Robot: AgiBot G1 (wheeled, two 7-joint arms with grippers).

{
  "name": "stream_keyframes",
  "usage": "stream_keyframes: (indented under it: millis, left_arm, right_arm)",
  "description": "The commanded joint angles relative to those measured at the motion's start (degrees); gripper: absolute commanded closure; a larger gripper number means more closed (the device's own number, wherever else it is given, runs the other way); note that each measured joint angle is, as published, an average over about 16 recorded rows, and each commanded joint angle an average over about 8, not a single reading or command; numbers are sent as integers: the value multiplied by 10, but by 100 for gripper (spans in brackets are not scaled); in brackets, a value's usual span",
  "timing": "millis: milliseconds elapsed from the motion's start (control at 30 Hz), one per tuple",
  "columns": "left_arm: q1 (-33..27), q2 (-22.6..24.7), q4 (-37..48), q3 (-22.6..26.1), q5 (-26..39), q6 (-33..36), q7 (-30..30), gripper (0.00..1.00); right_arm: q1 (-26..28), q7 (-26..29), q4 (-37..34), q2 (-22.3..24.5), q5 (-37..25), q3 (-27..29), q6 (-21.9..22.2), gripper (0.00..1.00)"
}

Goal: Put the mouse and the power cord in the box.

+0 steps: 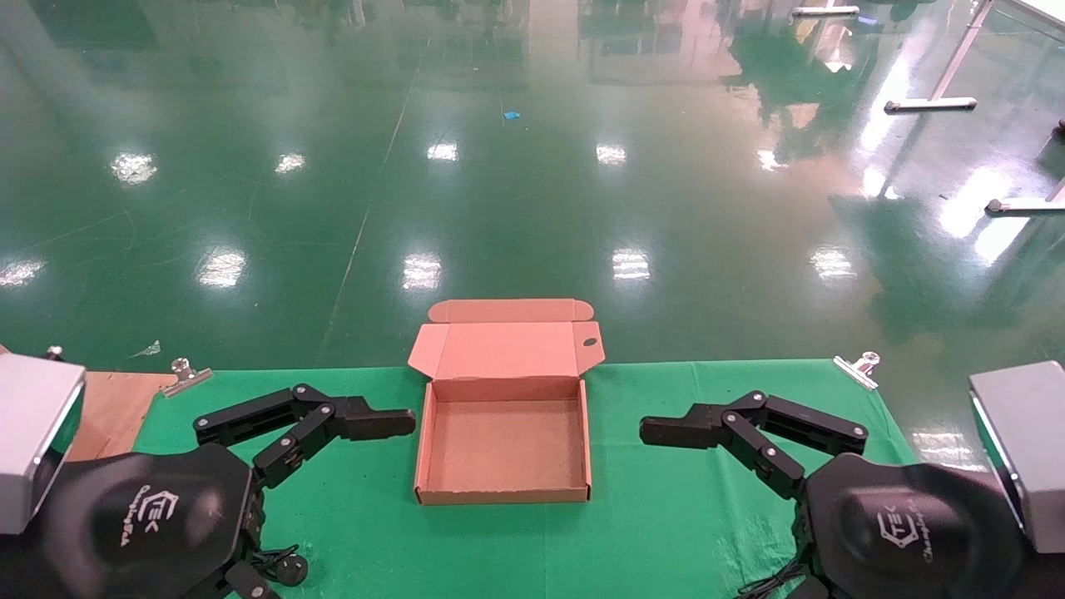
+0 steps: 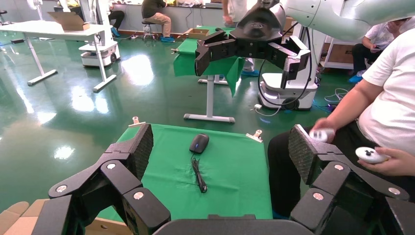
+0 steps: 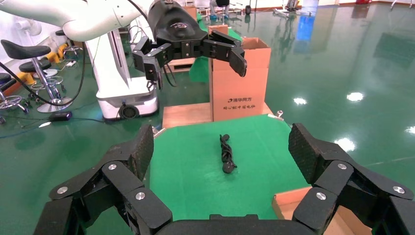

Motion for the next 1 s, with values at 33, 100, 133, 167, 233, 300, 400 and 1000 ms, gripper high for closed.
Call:
stream_keyframes:
  millis: [33, 100, 133, 167, 233, 300, 400, 1000]
  left_arm:
    - [0, 0, 0, 0, 0, 0, 0, 0]
    - [0, 0, 0, 0, 0, 0, 0, 0]
    - [0, 0, 0, 0, 0, 0, 0, 0]
    - [0, 0, 0, 0, 0, 0, 0, 0]
    - [0, 0, 0, 0, 0, 0, 0, 0]
    - [0, 0, 0, 0, 0, 0, 0, 0]
    - [0, 0, 0, 0, 0, 0, 0, 0]
    - [-1, -2, 130, 40, 80, 37, 56, 0]
  right_arm:
    - [0, 0, 0, 0, 0, 0, 0, 0]
    - [0, 0, 0, 0, 0, 0, 0, 0]
    - [0, 0, 0, 0, 0, 0, 0, 0]
    - [0, 0, 0, 0, 0, 0, 0, 0]
    - [0, 0, 0, 0, 0, 0, 0, 0]
    - [0, 0, 0, 0, 0, 0, 0, 0]
    - [0, 0, 0, 0, 0, 0, 0, 0]
    - [85, -44, -11, -28, -232, -88, -7, 0]
